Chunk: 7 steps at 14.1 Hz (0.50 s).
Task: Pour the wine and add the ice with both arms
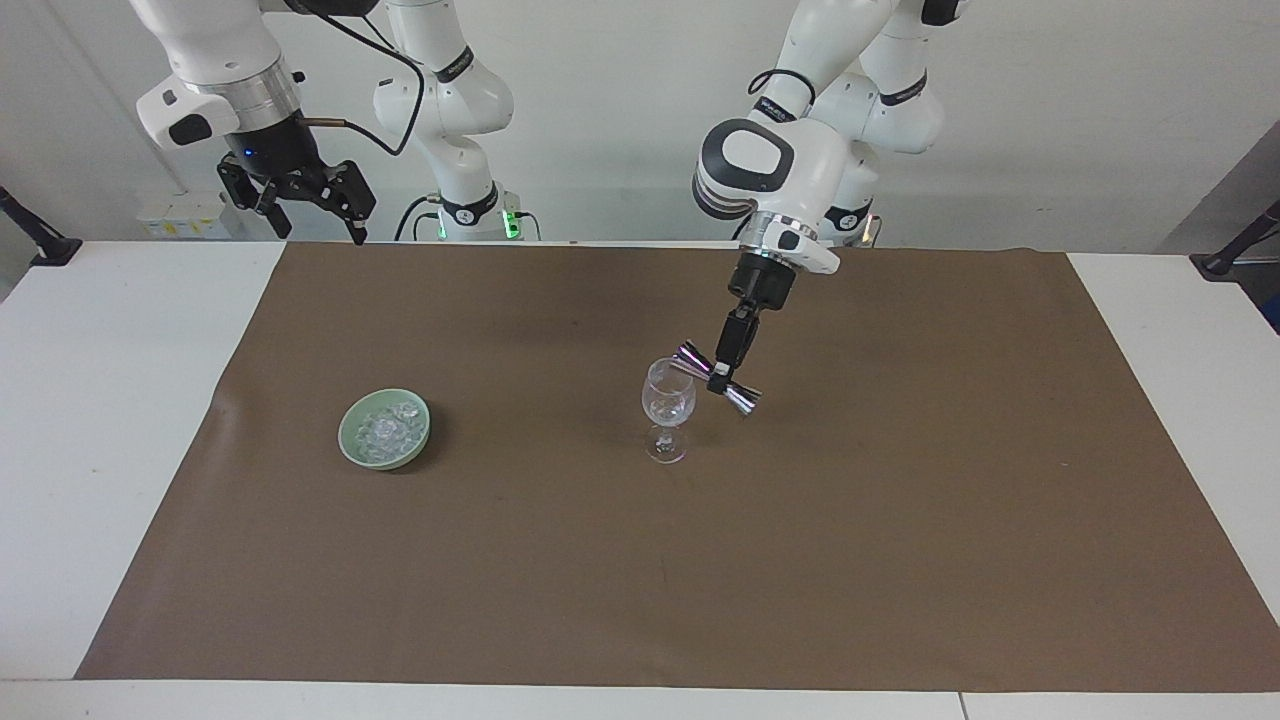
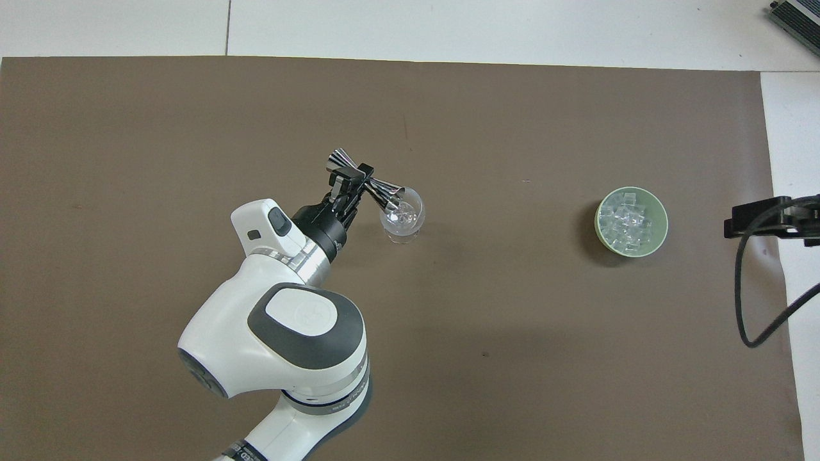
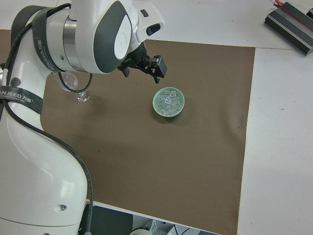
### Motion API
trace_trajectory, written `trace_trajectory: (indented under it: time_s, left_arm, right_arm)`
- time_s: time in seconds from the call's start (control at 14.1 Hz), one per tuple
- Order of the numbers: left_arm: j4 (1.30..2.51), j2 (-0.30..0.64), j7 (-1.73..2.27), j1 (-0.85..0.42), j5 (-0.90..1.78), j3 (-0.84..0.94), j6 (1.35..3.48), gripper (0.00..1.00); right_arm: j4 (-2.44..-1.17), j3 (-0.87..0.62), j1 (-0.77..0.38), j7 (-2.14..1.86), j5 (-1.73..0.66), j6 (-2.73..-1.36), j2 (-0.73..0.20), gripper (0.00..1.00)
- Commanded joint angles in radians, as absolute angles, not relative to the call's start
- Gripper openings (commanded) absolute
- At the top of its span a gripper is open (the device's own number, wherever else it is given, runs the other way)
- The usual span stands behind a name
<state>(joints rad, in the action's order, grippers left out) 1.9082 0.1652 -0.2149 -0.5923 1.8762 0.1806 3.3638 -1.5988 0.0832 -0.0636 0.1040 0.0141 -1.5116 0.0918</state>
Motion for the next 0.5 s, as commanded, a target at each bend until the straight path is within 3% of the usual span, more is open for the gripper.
trace_trajectory:
  time_s: [0.0,0.43]
  left_arm:
    - [1.885,0.181,-0.239,-0.621,1.853,0.170,3.412,0.00]
    - [1.879,0.189,-0.249,-0.646,1.819,0.169,3.439,0.00]
  right_arm:
    - [-1.626,0.080,-0.060,0.107,0.000,-1.523,0.114,1.00]
    - [-1.626,0.080,-0.060,0.107,0.000,-1.523,0.115,1.00]
